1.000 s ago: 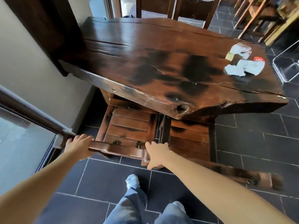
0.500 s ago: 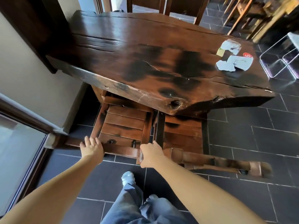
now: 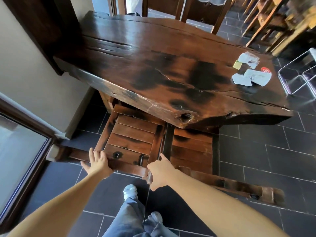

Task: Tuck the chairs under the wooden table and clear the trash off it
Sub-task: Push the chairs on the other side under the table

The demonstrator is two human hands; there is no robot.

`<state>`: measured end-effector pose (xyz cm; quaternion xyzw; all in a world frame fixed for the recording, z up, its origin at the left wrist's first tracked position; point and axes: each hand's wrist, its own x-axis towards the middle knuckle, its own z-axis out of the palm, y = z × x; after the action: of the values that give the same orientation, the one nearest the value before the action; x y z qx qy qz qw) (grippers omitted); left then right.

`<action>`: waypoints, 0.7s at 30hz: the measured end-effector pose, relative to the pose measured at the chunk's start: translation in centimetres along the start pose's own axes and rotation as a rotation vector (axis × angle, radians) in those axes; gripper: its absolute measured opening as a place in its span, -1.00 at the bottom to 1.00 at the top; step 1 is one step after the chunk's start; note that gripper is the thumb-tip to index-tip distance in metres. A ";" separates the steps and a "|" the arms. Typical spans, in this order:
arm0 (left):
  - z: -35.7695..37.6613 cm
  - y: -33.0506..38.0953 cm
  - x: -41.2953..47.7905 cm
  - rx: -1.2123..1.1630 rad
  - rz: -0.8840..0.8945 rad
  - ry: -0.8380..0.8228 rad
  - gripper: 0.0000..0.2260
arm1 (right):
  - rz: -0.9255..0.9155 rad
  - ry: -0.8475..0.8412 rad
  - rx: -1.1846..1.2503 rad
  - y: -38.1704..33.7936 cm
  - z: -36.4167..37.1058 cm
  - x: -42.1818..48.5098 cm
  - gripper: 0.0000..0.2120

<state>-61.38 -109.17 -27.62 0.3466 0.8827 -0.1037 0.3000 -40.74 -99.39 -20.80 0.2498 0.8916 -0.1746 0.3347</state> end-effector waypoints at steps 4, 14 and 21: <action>-0.6 1.8 -0.5 -0.006 0.006 -0.071 -0.19 | 0.037 -0.024 0.050 2.4 -0.7 -0.6 -0.33; -5.6 2.3 0.5 0.322 0.379 -0.130 -0.46 | 0.242 0.008 0.397 4.2 0.5 -2.1 -0.24; -9.4 -5.0 0.2 0.383 0.339 0.116 -0.44 | 0.290 0.102 0.374 3.6 1.7 -1.6 -0.36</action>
<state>-69.13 -109.04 -20.40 0.5453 0.7921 -0.1971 0.1909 -36.78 -97.77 -21.42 0.4416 0.8142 -0.2740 0.2586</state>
